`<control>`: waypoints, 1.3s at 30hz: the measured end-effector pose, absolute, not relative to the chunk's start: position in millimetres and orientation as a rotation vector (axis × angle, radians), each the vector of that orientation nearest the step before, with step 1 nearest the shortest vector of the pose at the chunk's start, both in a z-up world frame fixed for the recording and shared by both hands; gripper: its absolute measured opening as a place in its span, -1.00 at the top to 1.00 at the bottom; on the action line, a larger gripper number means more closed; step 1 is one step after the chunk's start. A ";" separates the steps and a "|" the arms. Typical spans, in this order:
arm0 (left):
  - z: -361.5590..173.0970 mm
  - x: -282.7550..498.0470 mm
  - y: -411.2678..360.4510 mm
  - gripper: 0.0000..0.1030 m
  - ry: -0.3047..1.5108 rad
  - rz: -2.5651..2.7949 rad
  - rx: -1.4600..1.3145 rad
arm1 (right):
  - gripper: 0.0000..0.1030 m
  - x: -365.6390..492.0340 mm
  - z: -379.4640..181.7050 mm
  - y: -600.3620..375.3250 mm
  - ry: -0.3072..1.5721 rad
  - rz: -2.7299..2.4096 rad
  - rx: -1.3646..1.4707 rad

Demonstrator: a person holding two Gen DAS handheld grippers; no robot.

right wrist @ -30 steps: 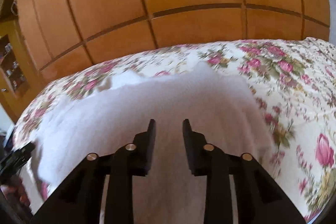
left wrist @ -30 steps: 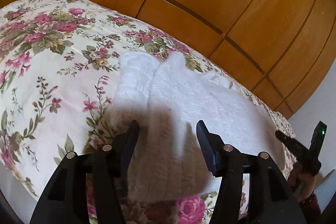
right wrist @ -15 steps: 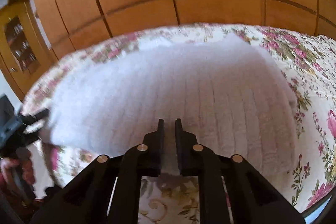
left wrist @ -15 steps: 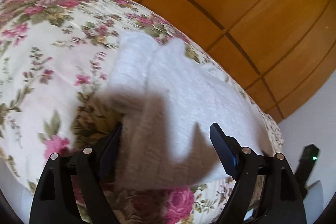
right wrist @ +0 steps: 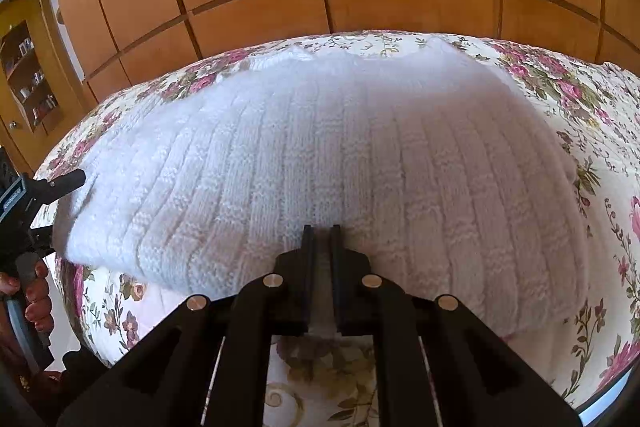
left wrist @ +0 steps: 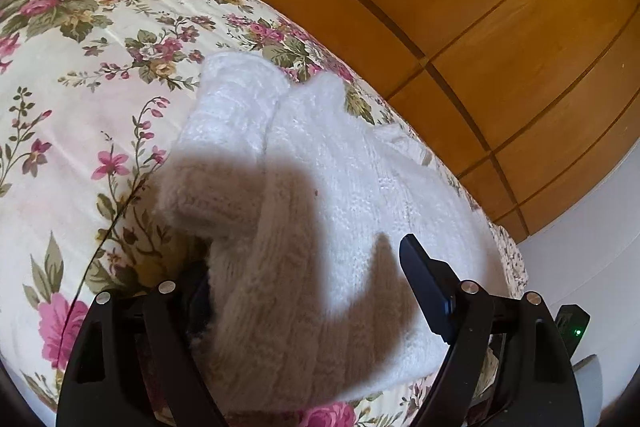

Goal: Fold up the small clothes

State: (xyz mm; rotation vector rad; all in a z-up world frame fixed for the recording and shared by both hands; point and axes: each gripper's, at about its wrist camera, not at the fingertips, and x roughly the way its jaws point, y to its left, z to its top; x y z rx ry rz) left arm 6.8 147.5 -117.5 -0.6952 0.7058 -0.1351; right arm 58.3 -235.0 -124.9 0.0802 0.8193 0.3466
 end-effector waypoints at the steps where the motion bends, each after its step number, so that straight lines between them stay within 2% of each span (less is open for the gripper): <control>1: -117.4 7.7 147.8 -0.58 0.705 -0.131 -0.699 | 0.88 58.7 -124.8 -235.4 0.820 0.347 0.086; 3: -117.9 10.6 148.9 -0.46 0.718 -0.130 -0.708 | 0.88 58.7 -124.7 -235.5 0.822 0.349 0.094; 5: -118.8 14.0 150.8 -0.19 0.748 -0.147 -0.734 | 0.88 58.7 -124.7 -235.7 0.822 0.348 0.097; 7: -120.0 16.8 153.6 -0.06 0.776 -0.187 -0.795 | 0.88 59.2 -124.7 -236.2 0.821 0.349 0.101; 11: -125.6 20.0 158.1 -0.06 0.790 -0.212 -0.866 | 0.88 59.2 -125.0 -236.8 0.821 0.351 0.108; 18: -121.7 36.4 140.8 -0.19 0.809 -0.214 -0.739 | 0.87 58.7 -125.3 -236.9 0.819 0.348 0.106; 19: -121.3 38.0 139.8 -0.10 0.810 -0.213 -0.738 | 0.87 58.7 -125.4 -237.0 0.819 0.349 0.107; 20: -121.9 40.3 139.4 0.25 0.815 -0.218 -0.744 | 0.87 58.8 -125.2 -237.1 0.819 0.348 0.108; 21: -124.5 44.2 139.2 0.43 0.835 -0.221 -0.760 | 0.87 58.7 -125.1 -237.4 0.819 0.348 0.109; 23: -127.3 46.4 144.7 0.58 0.838 -0.229 -0.837 | 0.87 58.7 -125.1 -237.5 0.819 0.348 0.110; 34: -47.5 52.7 115.2 0.65 0.689 -0.333 -0.687 | 0.82 57.7 -121.2 -240.3 0.809 0.366 0.133; 36: -34.2 55.9 105.0 0.66 0.674 -0.358 -0.665 | 0.65 56.9 -114.9 -250.0 0.800 0.394 0.202; 39: -16.9 60.5 89.2 0.66 0.648 -0.396 -0.636 | 0.59 54.4 -103.3 -266.5 0.776 0.377 0.255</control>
